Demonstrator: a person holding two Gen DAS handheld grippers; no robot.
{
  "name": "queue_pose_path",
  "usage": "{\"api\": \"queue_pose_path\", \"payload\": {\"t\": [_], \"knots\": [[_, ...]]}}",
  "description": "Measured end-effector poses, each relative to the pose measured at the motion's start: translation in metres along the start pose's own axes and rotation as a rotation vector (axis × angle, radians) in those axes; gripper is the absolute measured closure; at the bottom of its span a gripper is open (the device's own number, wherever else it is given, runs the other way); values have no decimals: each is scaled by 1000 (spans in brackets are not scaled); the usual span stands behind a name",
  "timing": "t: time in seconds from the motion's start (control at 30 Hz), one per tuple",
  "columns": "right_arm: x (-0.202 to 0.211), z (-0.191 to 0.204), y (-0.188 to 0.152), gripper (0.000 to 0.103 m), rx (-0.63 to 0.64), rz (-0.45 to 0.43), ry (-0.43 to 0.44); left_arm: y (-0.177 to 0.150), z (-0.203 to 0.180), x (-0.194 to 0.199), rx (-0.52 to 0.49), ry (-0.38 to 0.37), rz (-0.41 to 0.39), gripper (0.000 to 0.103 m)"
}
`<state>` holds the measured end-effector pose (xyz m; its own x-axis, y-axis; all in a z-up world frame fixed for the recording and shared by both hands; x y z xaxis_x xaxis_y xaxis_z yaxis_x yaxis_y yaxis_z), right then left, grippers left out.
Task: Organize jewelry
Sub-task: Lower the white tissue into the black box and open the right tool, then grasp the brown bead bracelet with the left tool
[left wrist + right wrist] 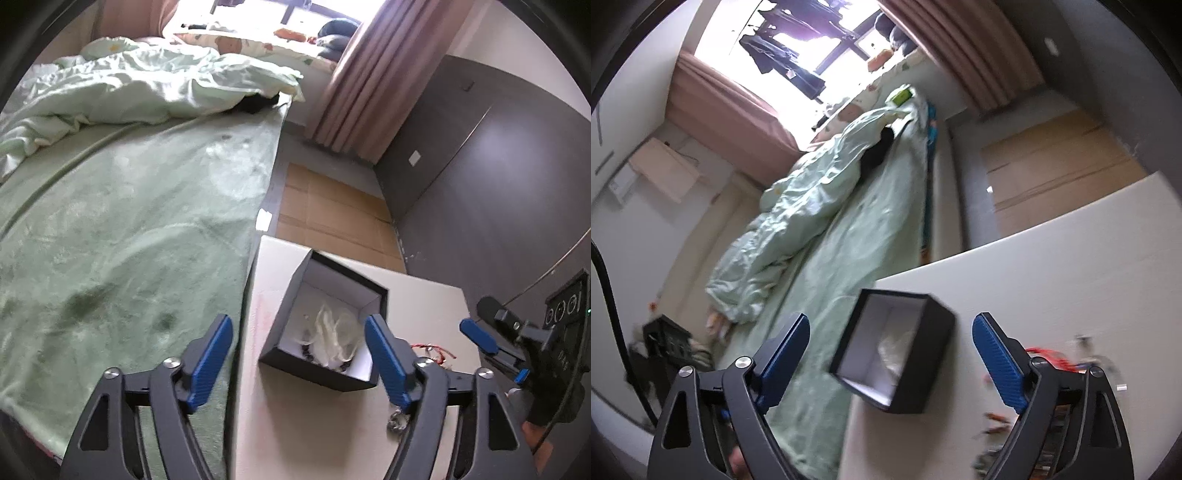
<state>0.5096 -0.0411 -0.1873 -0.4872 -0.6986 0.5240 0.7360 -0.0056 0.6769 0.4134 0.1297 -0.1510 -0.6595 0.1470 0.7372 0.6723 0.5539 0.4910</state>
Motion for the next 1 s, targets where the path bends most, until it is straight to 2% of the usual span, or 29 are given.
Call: {"api": "queue_pose_path", "payload": {"t": [0.07, 0.2, 0.27, 0.3, 0.43, 0.7, 0.77, 0.87, 1.0], "knots": [[7, -6, 3, 11, 15, -5, -22, 1, -8, 6, -20, 13, -37, 16], [23, -22, 2, 11, 2, -14, -52, 3, -28, 21, -91, 46, -141, 8], [33, -32, 4, 11, -14, -31, -64, 0, -41, 26, -141, 39, -170, 0], [37, -35, 4, 11, -17, -38, -69, -3, -49, 28, -163, 21, -178, 0], [57, -47, 7, 11, -21, -68, -98, -14, -72, 26, -219, -18, -163, 0], [85, -71, 0, 11, -17, -77, -156, -37, -107, 25, -335, -24, -183, 0], [91, -76, -3, 11, -11, -80, -175, -46, -115, 25, -356, -44, -178, 0], [102, -86, -7, 11, -4, -81, -201, -61, -129, 25, -369, -121, -155, 0], [115, -99, -10, 11, 2, -87, -230, -76, -144, 16, -394, -143, -132, 0]]}}
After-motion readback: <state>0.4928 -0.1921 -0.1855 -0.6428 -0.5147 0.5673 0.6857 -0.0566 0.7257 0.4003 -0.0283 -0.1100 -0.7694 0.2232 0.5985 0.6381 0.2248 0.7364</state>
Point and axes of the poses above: each gripper's, at about its wrist camera, not at the fingertips, and x roughly against the way its jaws point, z to its left, y to its top, the point moved 9 cm from there along -x, roughly the way its jaws point, and after that the axes turned 12 degrees about x, right-handed, at the moved point
